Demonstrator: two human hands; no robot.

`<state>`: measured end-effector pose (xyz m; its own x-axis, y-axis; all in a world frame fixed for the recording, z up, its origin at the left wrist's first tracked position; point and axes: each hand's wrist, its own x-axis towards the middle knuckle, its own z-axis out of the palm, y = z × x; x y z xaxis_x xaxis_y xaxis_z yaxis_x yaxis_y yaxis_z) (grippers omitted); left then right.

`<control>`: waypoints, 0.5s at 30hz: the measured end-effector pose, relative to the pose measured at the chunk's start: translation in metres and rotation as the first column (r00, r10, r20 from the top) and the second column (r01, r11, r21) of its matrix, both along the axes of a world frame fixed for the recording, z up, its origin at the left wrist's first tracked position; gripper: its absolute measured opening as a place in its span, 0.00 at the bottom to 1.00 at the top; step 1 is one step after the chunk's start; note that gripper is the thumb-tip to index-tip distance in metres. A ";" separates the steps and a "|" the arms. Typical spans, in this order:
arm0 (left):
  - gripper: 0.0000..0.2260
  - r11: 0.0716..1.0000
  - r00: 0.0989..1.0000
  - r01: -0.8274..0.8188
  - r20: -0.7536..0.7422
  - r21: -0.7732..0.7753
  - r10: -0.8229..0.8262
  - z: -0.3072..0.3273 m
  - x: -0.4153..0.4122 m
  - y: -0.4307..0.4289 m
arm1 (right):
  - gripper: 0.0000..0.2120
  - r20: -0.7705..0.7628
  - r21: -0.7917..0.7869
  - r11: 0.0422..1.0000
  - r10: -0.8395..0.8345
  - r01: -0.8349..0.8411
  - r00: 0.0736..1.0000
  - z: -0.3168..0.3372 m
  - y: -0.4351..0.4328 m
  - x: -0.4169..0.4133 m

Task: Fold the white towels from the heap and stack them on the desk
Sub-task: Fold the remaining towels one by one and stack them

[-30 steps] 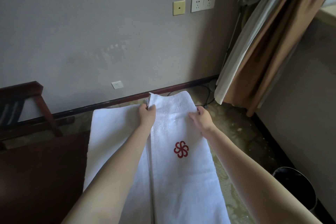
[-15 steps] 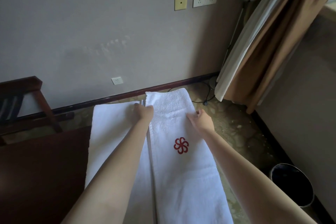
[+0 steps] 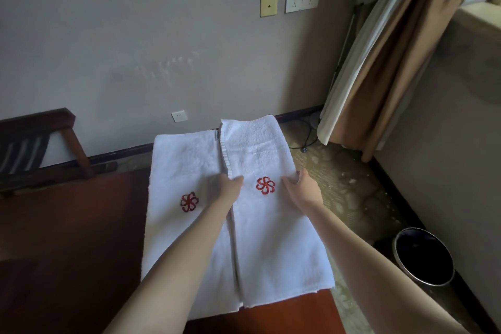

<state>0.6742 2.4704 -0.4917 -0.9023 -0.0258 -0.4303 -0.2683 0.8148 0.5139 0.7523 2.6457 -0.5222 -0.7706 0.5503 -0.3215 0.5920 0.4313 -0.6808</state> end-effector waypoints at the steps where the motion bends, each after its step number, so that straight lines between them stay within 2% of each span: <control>1: 0.19 1.000 0.999 0.000 -0.034 -0.023 0.000 0.001 0.005 -0.003 | 0.21 0.000 0.021 1.000 0.005 -0.005 1.000 0.002 -0.001 0.004; 5: 0.19 0.990 0.997 0.021 -0.076 -0.140 -0.032 0.008 0.023 -0.006 | 0.25 0.061 0.082 0.996 0.032 -0.037 0.998 0.006 -0.006 0.022; 8: 0.27 0.984 0.997 0.075 -0.009 -0.163 -0.077 0.011 0.038 -0.003 | 0.26 0.092 0.125 0.991 0.031 -0.042 0.995 0.005 -0.012 0.043; 11: 0.35 0.986 0.988 0.129 0.096 -0.104 -0.119 0.003 0.061 -0.003 | 0.22 0.117 0.161 0.986 0.015 -0.034 0.993 0.000 -0.020 0.068; 13: 0.34 0.986 0.990 0.136 0.045 -0.096 -0.132 -0.005 0.078 -0.007 | 0.18 0.100 0.179 0.983 0.010 -0.028 0.995 -0.003 -0.024 0.081; 15: 0.28 0.992 0.993 0.103 -0.058 -0.069 -0.107 -0.008 0.090 -0.011 | 0.15 0.067 0.206 0.978 0.008 -0.021 0.998 -0.002 -0.025 0.089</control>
<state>0.7637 2.4596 -0.4992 -0.9261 0.0437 -0.3747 -0.1496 0.8693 0.4711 0.8411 2.6203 -0.5245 -0.7600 0.5991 -0.2521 0.6252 0.5677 -0.5357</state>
